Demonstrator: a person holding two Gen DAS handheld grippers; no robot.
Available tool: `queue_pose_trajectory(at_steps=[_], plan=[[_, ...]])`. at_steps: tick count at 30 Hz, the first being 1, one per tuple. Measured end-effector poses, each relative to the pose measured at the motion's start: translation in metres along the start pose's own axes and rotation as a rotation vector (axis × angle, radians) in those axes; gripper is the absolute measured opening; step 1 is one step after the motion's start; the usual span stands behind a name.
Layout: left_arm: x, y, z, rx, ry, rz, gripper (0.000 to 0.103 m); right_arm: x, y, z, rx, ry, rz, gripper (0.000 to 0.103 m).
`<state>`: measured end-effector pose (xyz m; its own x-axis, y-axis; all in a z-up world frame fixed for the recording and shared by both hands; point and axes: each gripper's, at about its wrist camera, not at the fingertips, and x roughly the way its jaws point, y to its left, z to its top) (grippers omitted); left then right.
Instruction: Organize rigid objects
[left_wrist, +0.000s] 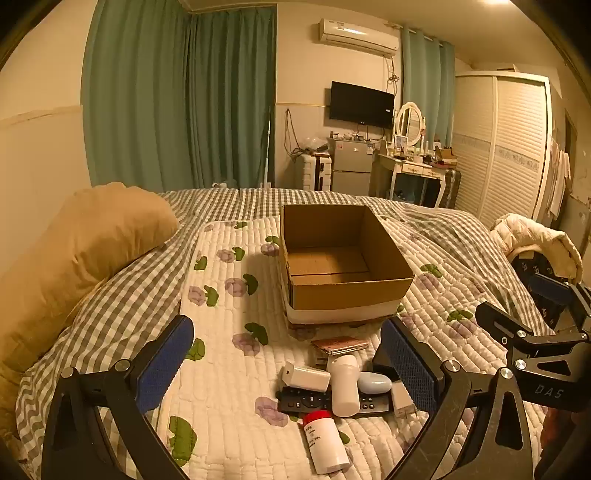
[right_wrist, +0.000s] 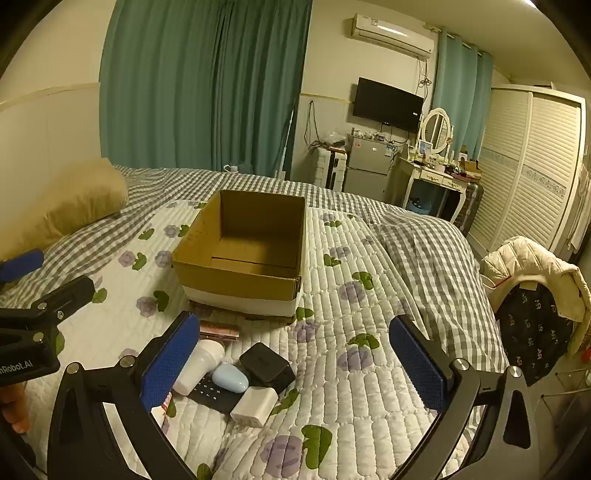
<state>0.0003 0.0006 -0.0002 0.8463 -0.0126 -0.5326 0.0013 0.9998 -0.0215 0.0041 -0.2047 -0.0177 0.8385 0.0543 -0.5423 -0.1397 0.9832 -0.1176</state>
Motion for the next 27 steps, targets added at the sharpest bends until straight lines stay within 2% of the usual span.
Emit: queue_pose_trajectory(at_steps=[27], plan=[[0.0017, -0.0025, -0.0065, -0.017, -0.004, 0.008, 0.103, 0.0049, 0.0038, -0.0076, -0.003, 0.017, 0.006, 0.103]])
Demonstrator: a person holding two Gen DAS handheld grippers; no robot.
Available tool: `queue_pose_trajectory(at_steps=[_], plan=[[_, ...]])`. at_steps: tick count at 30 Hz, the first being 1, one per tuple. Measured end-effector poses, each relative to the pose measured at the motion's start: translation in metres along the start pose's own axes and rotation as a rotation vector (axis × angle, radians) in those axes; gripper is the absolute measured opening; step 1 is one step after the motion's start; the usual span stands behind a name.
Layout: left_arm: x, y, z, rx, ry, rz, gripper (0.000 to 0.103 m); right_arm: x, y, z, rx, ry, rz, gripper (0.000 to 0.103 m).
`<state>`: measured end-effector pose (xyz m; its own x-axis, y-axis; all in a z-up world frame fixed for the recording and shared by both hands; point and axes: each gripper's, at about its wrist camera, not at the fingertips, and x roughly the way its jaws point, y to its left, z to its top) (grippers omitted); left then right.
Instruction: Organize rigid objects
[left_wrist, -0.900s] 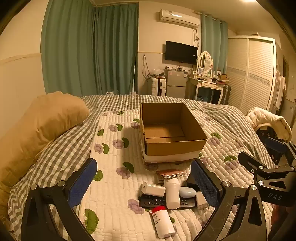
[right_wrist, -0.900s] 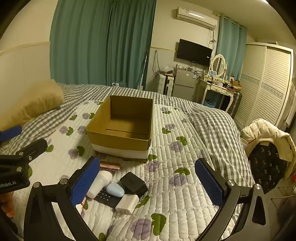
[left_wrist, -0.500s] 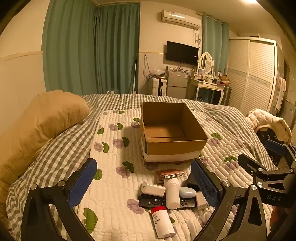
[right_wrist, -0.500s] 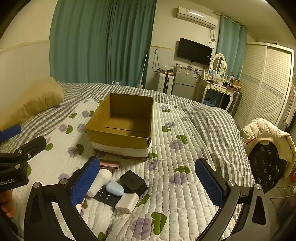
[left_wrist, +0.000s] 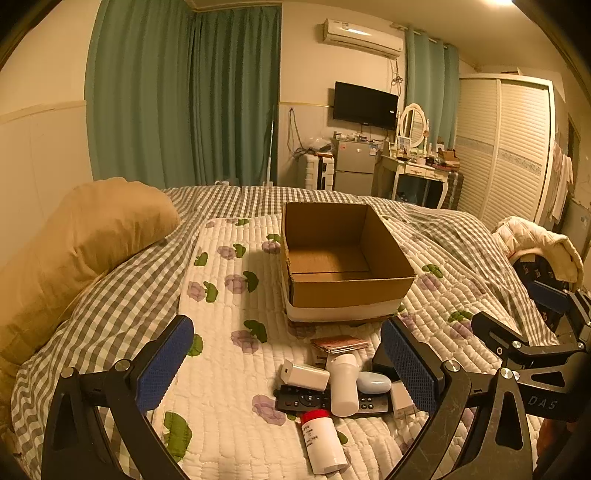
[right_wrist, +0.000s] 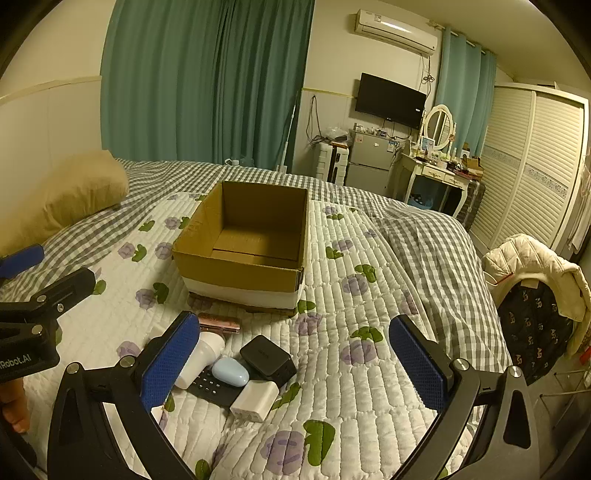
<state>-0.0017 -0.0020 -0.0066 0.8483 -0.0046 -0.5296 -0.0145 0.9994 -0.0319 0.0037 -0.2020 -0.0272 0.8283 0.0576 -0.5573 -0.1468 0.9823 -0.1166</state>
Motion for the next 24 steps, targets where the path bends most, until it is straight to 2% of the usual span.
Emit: queue_pose_trajectory(at_steps=[24], plan=[[0.0012, -0.0039, -0.0036, 0.007, 0.017, 0.0, 0.103, 0.0045, 0.0068, -0.0043, -0.013, 0.023, 0.008, 0.103]])
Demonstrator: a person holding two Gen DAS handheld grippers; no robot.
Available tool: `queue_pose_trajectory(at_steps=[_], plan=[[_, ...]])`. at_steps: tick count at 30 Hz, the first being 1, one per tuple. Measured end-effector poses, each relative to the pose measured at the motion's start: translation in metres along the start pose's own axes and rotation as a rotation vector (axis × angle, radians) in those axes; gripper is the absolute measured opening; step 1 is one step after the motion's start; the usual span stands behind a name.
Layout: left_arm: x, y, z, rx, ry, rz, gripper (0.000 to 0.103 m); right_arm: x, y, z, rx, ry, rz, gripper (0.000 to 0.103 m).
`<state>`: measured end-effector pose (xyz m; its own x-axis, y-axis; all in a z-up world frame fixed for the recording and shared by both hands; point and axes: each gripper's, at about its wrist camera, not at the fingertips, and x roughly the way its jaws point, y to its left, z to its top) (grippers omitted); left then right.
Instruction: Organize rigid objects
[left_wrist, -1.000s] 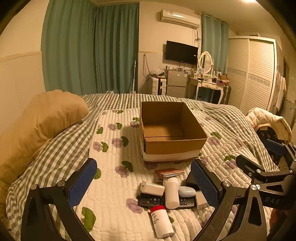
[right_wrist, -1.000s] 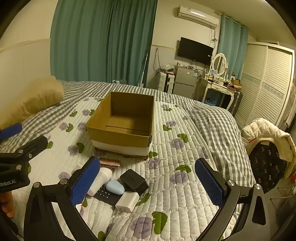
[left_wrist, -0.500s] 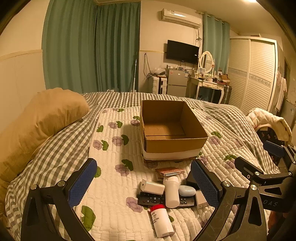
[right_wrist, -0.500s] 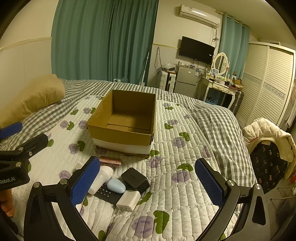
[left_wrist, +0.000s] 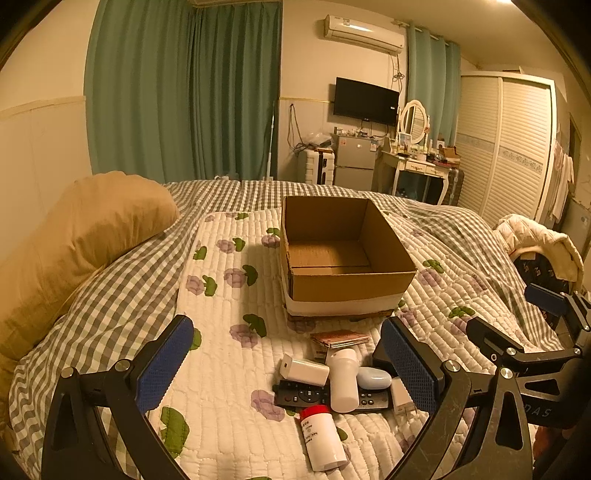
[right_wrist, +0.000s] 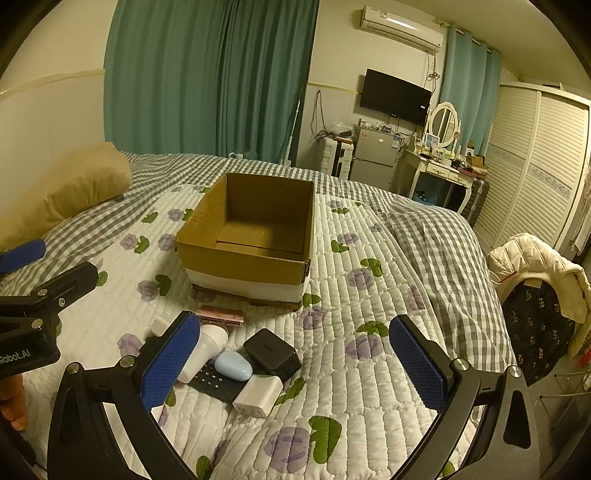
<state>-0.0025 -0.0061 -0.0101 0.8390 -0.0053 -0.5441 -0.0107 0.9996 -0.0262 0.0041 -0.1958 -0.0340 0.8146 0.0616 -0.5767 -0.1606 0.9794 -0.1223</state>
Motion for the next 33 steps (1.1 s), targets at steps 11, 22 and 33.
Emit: queue_pose_trajectory(at_steps=[11, 22, 33], plan=[[0.003, 0.004, -0.001, -0.014, 0.001, 0.002, 0.103, -0.001, 0.003, -0.001, -0.011, -0.003, 0.012, 0.103], [-0.002, 0.002, 0.004, -0.015, -0.013, -0.003, 0.103, -0.004, 0.004, 0.004, -0.027, -0.009, 0.015, 0.103], [-0.003, -0.006, 0.01, -0.005, -0.012, 0.004, 0.103, -0.004, 0.003, 0.005, -0.03, -0.006, 0.021, 0.103]])
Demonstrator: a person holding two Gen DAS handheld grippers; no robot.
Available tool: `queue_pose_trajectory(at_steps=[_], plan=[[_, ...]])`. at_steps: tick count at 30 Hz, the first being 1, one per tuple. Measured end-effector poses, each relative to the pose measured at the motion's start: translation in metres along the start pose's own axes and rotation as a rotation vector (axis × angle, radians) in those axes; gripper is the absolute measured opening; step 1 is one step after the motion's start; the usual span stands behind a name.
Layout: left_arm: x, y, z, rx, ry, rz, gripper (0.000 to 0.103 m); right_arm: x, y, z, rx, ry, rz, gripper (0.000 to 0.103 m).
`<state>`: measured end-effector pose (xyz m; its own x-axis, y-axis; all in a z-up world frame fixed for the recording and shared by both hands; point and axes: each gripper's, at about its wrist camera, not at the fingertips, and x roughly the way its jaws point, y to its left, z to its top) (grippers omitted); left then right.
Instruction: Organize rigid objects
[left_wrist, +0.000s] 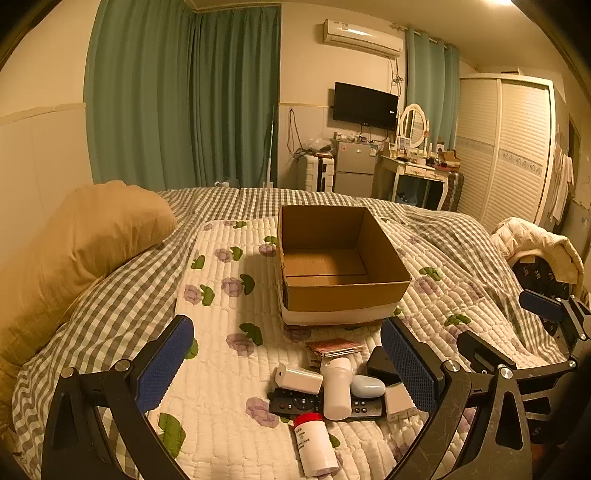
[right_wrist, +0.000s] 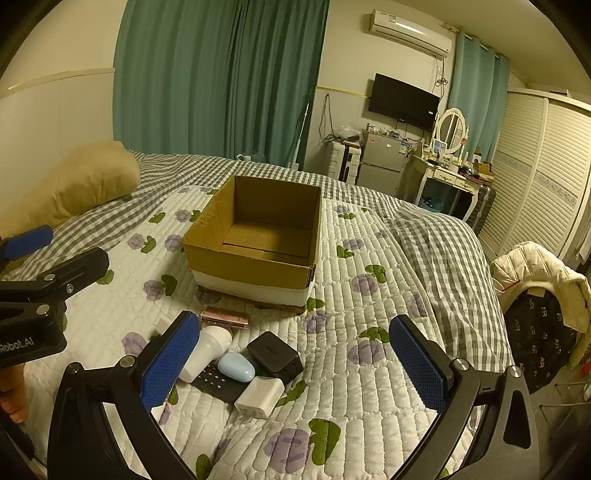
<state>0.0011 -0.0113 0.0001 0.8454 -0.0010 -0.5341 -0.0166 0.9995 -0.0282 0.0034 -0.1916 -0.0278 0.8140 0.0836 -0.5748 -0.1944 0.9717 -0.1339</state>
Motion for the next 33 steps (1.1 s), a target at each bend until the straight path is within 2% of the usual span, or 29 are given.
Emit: queue_pose_trajectory(at_steps=[10, 13, 17, 20, 21, 23, 26, 27, 28, 29, 33], plan=[[0.015, 0.001, -0.011, 0.001, 0.063, -0.013, 0.103, 0.012, -0.005, -0.008, 0.014, 0.039, 0.007, 0.103], [0.03, 0.002, -0.024, 0.008, 0.124, -0.023, 0.103, 0.024, -0.006, -0.016, 0.005, 0.078, 0.013, 0.103], [0.058, 0.001, -0.05, 0.012, 0.249, -0.037, 0.103, 0.046, -0.004, -0.032, -0.013, 0.163, 0.02, 0.103], [0.079, -0.004, -0.076, 0.02, 0.355, -0.045, 0.1, 0.06, -0.002, -0.044, -0.025, 0.223, 0.035, 0.103], [0.087, -0.007, -0.086, 0.035, 0.396, -0.042, 0.094, 0.063, -0.002, -0.047, -0.029, 0.232, 0.038, 0.103], [0.098, -0.013, -0.1, 0.058, 0.435, -0.033, 0.091, 0.068, 0.0, -0.05, -0.04, 0.249, 0.04, 0.103], [0.102, -0.026, -0.113, 0.148, 0.431, 0.016, 0.091, 0.072, 0.002, -0.054, -0.054, 0.262, 0.044, 0.103], [0.103, -0.03, -0.115, 0.164, 0.436, 0.013, 0.089, 0.072, 0.002, -0.055, -0.056, 0.265, 0.043, 0.103], [0.104, -0.033, -0.117, 0.176, 0.444, 0.006, 0.08, 0.073, 0.002, -0.055, -0.058, 0.269, 0.042, 0.103], [0.104, -0.036, -0.119, 0.187, 0.452, 0.007, 0.076, 0.072, 0.002, -0.055, -0.059, 0.273, 0.041, 0.103], [0.107, -0.042, -0.122, 0.21, 0.48, -0.046, 0.044, 0.073, 0.003, -0.055, -0.062, 0.278, 0.037, 0.103]])
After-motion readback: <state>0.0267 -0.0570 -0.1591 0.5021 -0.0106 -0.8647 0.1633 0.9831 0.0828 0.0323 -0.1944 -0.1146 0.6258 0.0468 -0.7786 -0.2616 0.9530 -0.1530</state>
